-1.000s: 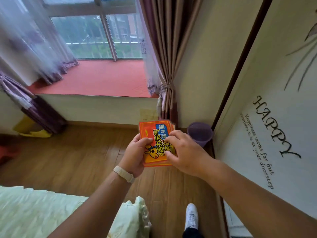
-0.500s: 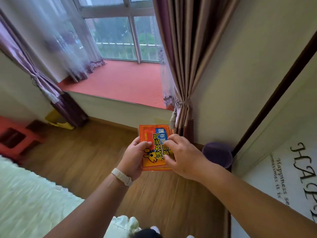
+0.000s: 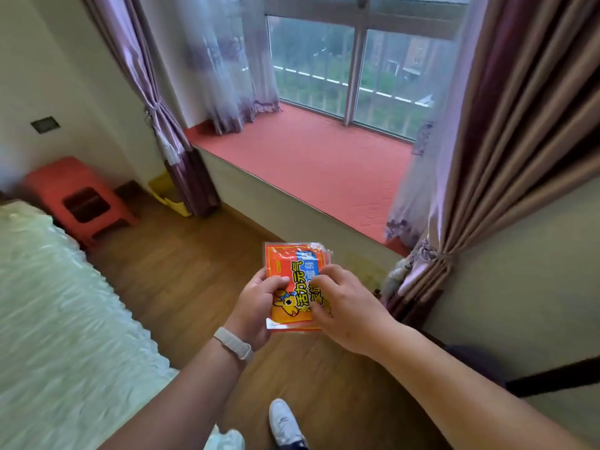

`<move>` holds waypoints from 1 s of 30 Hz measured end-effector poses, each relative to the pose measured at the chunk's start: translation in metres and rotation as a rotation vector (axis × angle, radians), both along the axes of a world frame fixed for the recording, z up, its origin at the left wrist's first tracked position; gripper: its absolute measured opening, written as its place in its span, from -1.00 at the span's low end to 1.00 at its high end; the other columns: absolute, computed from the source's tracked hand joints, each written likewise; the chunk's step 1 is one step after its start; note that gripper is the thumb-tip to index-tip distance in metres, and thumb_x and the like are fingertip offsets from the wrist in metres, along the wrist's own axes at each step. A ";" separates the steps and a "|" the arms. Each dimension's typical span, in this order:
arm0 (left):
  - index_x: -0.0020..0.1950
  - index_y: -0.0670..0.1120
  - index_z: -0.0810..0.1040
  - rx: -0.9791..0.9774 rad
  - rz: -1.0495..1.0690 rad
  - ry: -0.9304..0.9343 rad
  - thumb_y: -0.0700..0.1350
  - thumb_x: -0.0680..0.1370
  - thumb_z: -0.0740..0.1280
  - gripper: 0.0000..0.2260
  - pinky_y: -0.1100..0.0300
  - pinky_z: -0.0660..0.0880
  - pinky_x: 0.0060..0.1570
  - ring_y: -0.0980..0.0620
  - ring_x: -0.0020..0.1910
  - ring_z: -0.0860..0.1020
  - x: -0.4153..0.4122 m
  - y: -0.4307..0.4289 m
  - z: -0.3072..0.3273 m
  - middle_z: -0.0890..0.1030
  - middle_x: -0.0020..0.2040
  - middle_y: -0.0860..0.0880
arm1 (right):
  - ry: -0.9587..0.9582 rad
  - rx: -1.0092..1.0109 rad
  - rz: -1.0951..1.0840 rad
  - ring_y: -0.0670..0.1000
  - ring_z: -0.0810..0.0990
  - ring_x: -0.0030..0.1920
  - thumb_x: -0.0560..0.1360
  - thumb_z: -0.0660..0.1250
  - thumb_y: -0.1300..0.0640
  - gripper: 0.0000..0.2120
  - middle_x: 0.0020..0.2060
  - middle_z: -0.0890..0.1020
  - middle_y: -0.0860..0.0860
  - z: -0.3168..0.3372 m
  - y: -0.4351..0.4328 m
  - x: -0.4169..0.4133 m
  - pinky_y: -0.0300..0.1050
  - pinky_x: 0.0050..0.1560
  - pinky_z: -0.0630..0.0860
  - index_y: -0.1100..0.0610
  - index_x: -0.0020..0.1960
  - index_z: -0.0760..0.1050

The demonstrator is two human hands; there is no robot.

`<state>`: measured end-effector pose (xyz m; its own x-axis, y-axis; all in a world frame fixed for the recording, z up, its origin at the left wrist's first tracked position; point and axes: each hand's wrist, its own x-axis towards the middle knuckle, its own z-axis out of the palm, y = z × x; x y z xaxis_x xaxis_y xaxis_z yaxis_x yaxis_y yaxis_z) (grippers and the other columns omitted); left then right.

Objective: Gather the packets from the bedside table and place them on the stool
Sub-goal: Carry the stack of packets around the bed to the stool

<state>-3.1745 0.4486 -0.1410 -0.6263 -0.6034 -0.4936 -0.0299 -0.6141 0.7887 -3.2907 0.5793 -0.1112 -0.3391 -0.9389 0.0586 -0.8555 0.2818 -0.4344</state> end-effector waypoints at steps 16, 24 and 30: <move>0.19 -0.09 0.54 -0.085 0.329 0.017 -0.20 0.56 0.32 -0.79 -0.17 0.61 -0.02 -0.22 -0.07 0.70 -0.004 -0.237 0.014 0.73 -0.02 -0.19 | -0.010 -0.120 0.277 0.09 0.36 0.29 0.56 0.23 0.00 -0.67 0.31 0.39 0.06 0.016 -0.275 -0.034 -0.03 0.21 0.44 0.07 0.28 0.39; 0.27 -0.11 0.53 -0.107 0.503 -0.048 -0.18 0.56 0.31 -0.73 -0.24 0.59 0.03 -0.28 0.01 0.67 -0.014 -0.338 0.010 0.69 0.07 -0.26 | -0.068 -0.210 0.478 0.08 0.40 0.23 0.55 0.27 0.01 -0.69 0.26 0.43 0.06 -0.001 -0.405 -0.062 -0.02 0.15 0.50 0.08 0.25 0.42; 0.27 -0.15 0.52 -0.091 0.674 -0.050 -0.24 0.56 0.27 -0.72 -0.29 0.56 0.01 -0.30 -0.02 0.64 -0.041 -0.411 0.031 0.66 0.11 -0.32 | -0.136 -0.265 0.624 0.15 0.45 0.14 0.50 0.30 0.10 -0.74 0.17 0.47 0.10 0.005 -0.508 -0.094 0.04 0.09 0.52 0.15 0.17 0.46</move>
